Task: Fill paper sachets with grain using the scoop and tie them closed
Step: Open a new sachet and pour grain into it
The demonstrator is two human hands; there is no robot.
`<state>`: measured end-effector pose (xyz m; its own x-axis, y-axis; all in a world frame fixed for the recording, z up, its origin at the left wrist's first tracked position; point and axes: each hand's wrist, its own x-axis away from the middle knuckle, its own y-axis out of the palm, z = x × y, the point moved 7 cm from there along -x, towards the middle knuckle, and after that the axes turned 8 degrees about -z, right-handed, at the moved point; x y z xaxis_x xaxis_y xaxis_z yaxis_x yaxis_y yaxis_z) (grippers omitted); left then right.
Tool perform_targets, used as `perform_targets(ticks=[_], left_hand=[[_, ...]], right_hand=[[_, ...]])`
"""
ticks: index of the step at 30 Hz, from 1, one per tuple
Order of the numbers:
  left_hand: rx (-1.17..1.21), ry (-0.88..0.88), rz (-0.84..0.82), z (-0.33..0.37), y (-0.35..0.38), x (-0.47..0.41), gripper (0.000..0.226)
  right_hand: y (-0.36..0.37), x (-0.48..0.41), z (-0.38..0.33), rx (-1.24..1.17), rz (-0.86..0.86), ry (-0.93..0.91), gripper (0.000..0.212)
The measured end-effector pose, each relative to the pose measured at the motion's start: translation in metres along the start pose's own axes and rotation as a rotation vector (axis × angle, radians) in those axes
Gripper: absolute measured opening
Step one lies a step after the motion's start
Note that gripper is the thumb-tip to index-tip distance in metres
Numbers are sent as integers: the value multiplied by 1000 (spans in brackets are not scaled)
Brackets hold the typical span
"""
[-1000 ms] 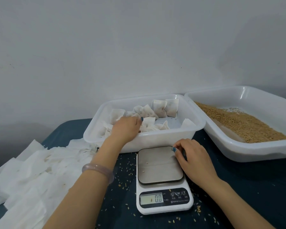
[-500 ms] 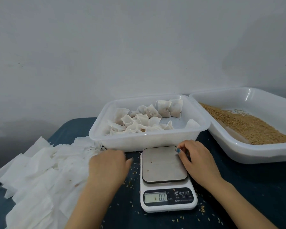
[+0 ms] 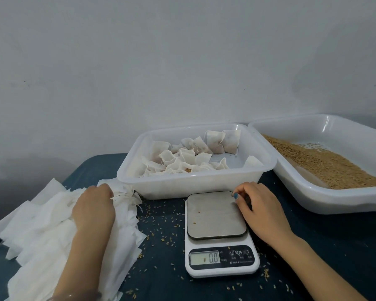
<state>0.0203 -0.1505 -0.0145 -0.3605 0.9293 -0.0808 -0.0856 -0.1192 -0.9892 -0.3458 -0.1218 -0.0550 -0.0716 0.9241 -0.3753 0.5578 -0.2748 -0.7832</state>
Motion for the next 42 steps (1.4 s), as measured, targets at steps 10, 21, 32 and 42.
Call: perform_targets(ticks=[10, 21, 32, 42], left_hand=[[149, -53, -121, -20, 1, 0, 36], [530, 319, -6, 27, -18, 22, 12], [901, 114, 116, 21, -17, 18, 12], [1206, 369, -279, 96, 10, 46, 12]], right_hand=[[0, -1, 1, 4, -3, 3, 13], [-1, 0, -1, 2, -2, -3, 12], [-2, 0, -2, 1, 13, -21, 15], [-3, -1, -19, -215, -22, -122, 9]])
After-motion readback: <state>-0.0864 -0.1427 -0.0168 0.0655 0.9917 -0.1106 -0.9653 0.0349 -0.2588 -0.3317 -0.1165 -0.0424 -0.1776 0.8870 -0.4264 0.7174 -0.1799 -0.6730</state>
